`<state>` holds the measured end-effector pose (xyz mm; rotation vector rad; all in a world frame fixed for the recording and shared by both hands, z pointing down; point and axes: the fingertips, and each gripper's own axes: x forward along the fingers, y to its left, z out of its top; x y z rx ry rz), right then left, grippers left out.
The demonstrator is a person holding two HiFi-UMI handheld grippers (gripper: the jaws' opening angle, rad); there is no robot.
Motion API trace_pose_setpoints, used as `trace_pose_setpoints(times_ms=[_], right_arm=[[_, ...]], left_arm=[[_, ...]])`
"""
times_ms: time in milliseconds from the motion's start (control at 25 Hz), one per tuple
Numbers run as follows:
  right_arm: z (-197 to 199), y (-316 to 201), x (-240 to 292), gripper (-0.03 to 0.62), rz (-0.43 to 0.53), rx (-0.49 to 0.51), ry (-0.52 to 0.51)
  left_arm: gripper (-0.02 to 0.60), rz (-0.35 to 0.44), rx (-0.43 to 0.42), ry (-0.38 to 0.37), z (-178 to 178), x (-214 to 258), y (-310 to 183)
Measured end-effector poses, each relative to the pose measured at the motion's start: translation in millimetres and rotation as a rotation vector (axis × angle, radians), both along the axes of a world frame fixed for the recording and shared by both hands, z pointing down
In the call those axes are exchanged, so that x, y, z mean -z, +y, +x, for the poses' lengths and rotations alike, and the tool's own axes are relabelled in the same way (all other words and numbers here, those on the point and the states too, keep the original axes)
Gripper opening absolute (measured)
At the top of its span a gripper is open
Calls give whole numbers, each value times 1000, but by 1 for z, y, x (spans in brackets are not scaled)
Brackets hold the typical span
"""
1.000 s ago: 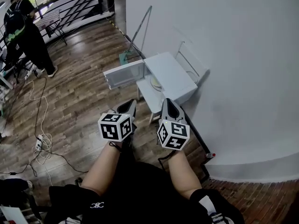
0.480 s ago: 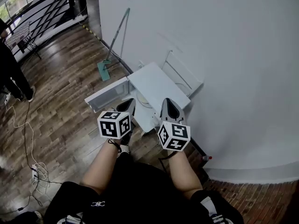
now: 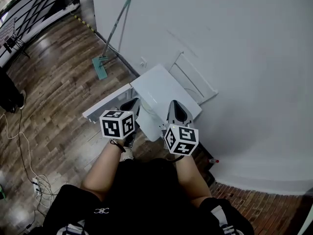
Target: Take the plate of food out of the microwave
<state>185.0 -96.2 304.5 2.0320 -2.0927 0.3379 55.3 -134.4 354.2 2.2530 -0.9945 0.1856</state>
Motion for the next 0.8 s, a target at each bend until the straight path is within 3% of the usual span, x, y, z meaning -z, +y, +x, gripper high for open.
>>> trace_pose_setpoints(times_ms=[200, 600, 680, 800], right_arm=[[-4, -21, -25, 12, -69, 44, 7], [-27, -40, -101, 12, -250, 289, 65], [-36, -37, -120, 12, -286, 346, 78], [-43, -29, -147, 12, -343, 430, 114]], left_arm=[[-2, -71, 32, -1, 0, -34, -11], [-2, -266, 216, 71, -5, -145, -6], [81, -295, 243, 65, -8, -179, -8], [112, -351, 292, 83, -8, -231, -13]])
